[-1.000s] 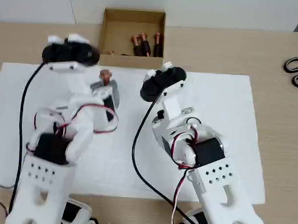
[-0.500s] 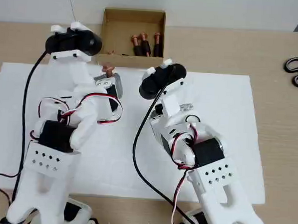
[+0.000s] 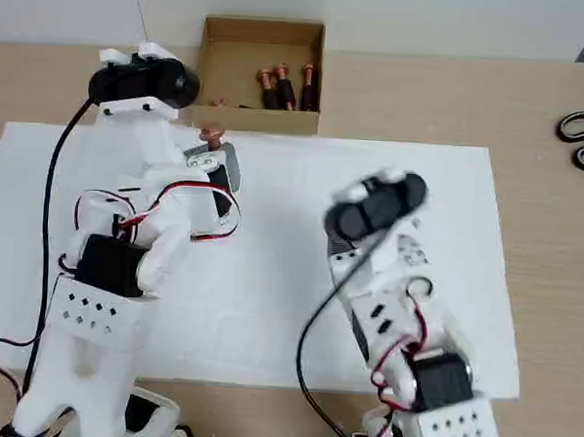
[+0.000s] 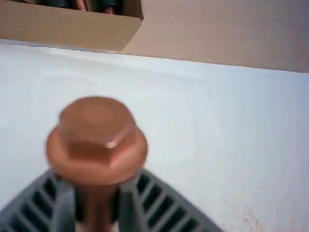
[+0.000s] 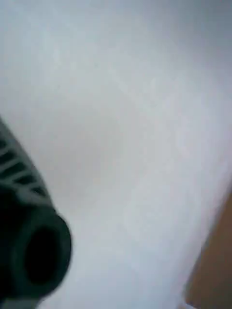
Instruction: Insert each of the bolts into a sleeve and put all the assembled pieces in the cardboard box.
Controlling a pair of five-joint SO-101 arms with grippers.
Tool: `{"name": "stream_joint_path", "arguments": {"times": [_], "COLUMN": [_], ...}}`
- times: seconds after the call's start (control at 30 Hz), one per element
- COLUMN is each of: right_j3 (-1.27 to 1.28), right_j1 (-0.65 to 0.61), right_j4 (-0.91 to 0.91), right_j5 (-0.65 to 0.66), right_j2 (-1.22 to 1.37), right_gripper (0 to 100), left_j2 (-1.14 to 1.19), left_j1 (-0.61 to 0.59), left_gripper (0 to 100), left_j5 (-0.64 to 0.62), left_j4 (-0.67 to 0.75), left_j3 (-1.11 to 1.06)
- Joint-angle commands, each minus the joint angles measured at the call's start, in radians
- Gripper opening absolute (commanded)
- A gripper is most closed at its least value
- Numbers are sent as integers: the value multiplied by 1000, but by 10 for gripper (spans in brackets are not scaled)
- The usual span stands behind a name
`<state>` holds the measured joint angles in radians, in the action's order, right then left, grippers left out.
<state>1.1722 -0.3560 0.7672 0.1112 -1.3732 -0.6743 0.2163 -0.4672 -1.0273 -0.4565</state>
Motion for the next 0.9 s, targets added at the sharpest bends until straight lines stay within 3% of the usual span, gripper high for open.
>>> {"name": "stream_joint_path", "arguments": {"times": [0.0, 0.17, 0.43, 0.57, 0.73, 0.87], "right_j3": [157, 377, 473, 470, 463, 423], "right_j1": [8, -8, -180, -186, -183, -173], "right_j4": [-156, -317, -163, -145, -145, -96], "right_j5": [52, 51, 51, 43, -58, -66], "right_j2": [-165, -340, -435, -441, -440, -437], "right_gripper": [4, 4, 4, 4, 4, 4], "left_j2": [2, 3, -3, -5, -5, 3], "left_j1": [55, 112, 114, 115, 152, 163], "left_gripper": [7, 7, 7, 7, 7, 7], "left_j5": [-6, -6, -8, -8, -8, -6], "left_j4": [3, 5, 28, 26, 28, 89], "left_j3": [58, 58, 56, 56, 56, 50]}}
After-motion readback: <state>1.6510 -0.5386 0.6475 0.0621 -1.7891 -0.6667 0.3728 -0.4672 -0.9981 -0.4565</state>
